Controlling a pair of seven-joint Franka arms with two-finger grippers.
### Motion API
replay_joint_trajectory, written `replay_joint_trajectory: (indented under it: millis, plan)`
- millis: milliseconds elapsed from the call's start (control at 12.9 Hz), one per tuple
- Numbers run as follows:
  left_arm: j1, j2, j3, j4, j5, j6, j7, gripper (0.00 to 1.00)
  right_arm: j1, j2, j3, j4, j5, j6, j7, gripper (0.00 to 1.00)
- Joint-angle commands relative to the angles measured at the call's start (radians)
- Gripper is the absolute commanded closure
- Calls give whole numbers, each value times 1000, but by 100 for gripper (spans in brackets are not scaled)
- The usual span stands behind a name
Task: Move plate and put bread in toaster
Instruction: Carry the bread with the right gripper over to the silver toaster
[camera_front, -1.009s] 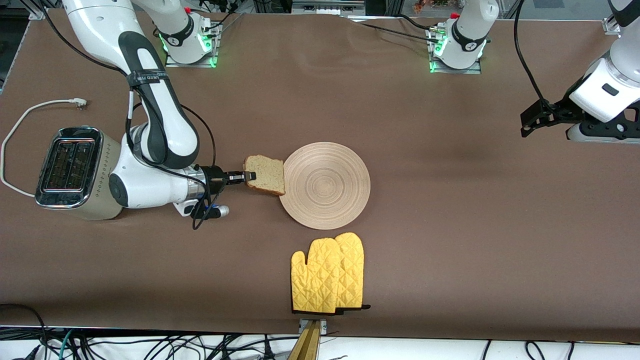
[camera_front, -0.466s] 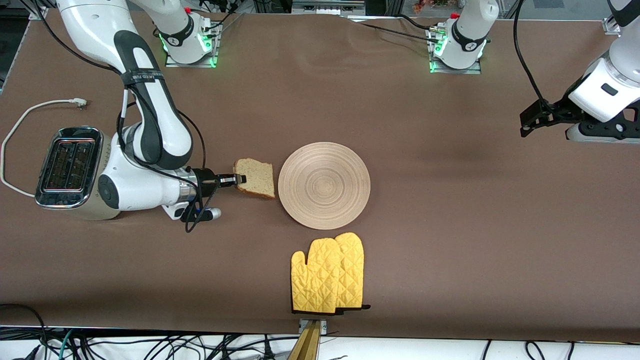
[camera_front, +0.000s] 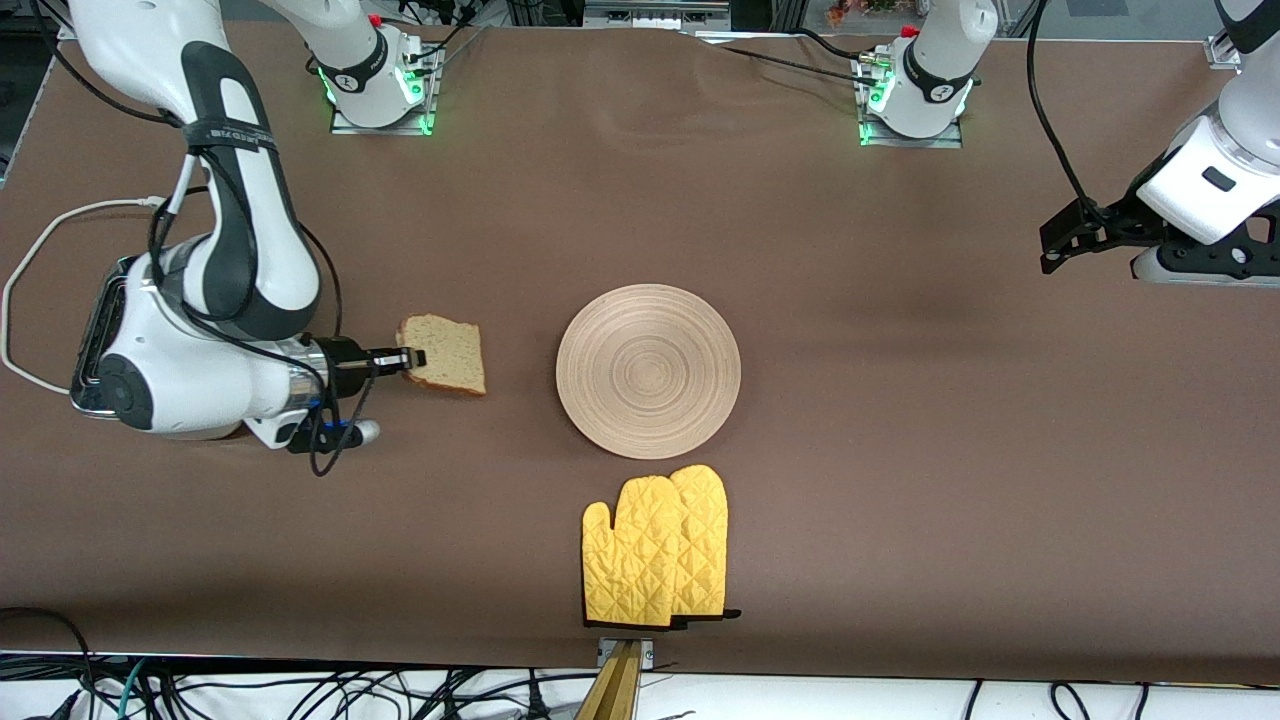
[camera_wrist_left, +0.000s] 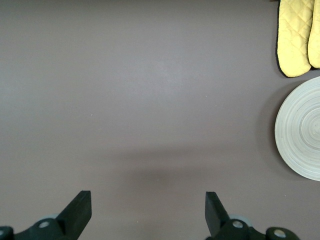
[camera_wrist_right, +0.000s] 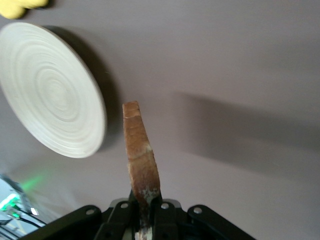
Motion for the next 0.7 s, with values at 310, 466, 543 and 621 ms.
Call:
replay_joint_trajectory:
  millis: [310,466,543,621]
  plan:
    - [-7,10,10,30,-14,-37,18,0,-2,-67,-148,90,-246,-168,-15,100]
    - [-7,10,10,30,-14,-37,18,0,-2,-104,-206,90,-294,-194,-14,100]
    - [-9,10,10,30,-12,-37,18,0,0,-116,-235,90,-306,-201,-14,100]
    - [-9,10,10,30,-12,-37,18,0,-2,-130,-255,90,-328,-208,-11,100]
